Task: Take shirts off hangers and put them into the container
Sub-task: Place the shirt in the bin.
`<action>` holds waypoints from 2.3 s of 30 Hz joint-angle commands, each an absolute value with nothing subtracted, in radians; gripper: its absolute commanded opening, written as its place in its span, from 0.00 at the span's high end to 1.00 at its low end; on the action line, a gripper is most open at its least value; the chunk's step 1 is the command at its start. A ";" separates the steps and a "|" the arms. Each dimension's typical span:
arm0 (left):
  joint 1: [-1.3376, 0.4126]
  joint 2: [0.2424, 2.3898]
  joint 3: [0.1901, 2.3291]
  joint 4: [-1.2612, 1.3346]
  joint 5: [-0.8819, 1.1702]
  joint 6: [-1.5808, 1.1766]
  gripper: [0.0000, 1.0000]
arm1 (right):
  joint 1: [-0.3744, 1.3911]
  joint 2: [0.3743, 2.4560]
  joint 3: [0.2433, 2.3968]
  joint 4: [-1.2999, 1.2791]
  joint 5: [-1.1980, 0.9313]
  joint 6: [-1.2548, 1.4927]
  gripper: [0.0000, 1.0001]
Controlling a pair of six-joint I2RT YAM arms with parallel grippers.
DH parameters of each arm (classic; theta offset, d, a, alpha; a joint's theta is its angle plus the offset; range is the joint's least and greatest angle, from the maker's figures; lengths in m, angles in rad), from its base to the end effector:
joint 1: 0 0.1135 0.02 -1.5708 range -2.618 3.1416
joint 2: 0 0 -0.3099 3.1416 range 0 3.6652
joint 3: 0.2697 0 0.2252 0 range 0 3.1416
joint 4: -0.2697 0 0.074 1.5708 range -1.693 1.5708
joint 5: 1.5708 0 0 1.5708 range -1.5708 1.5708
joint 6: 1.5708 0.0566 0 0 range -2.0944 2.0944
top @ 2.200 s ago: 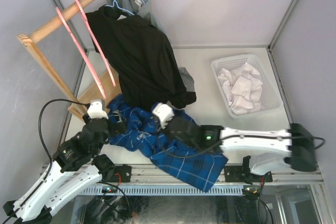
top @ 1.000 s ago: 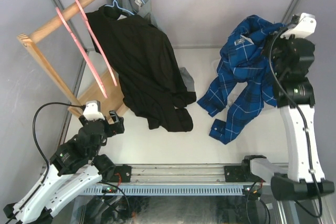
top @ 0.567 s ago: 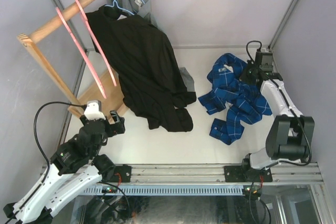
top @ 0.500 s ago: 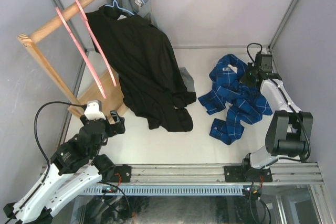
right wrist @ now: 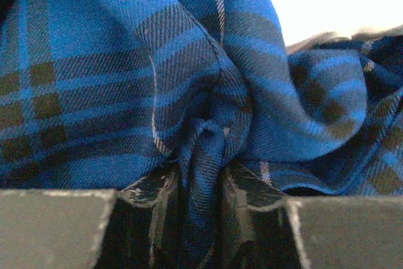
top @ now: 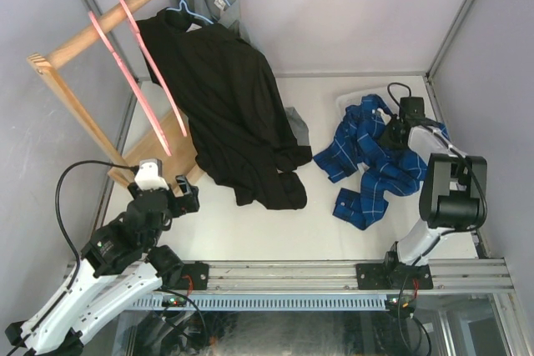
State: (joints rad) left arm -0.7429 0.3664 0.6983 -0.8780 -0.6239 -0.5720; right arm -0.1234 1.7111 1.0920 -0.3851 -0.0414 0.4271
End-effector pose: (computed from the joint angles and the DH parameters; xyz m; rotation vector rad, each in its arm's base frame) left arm 0.0362 0.0116 0.2897 -0.1886 2.0013 -0.1750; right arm 0.3427 -0.0401 0.2331 0.6870 2.4897 0.1666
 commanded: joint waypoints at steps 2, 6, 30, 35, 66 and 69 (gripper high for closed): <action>-0.737 0.384 0.731 -0.847 -0.617 -0.555 0.01 | -0.142 1.514 1.074 -0.442 -0.048 0.417 0.68; -0.736 0.394 0.733 -0.845 -0.609 -0.552 0.00 | -0.142 1.329 1.139 -0.441 -0.103 0.401 0.52; -0.737 0.372 0.729 -0.848 -0.613 -0.558 0.00 | 0.009 1.724 1.273 -0.483 -0.030 0.437 0.53; -0.736 0.394 0.732 -0.848 -0.605 -0.554 0.00 | 0.006 1.424 1.275 -0.520 0.100 0.395 0.49; -0.736 0.401 0.730 -0.849 -0.610 -0.556 0.00 | -0.157 1.693 1.063 -0.512 -0.034 0.426 0.48; -0.736 0.415 0.731 -0.845 -0.601 -0.551 0.00 | -0.167 1.556 1.105 -0.570 -0.031 0.365 0.48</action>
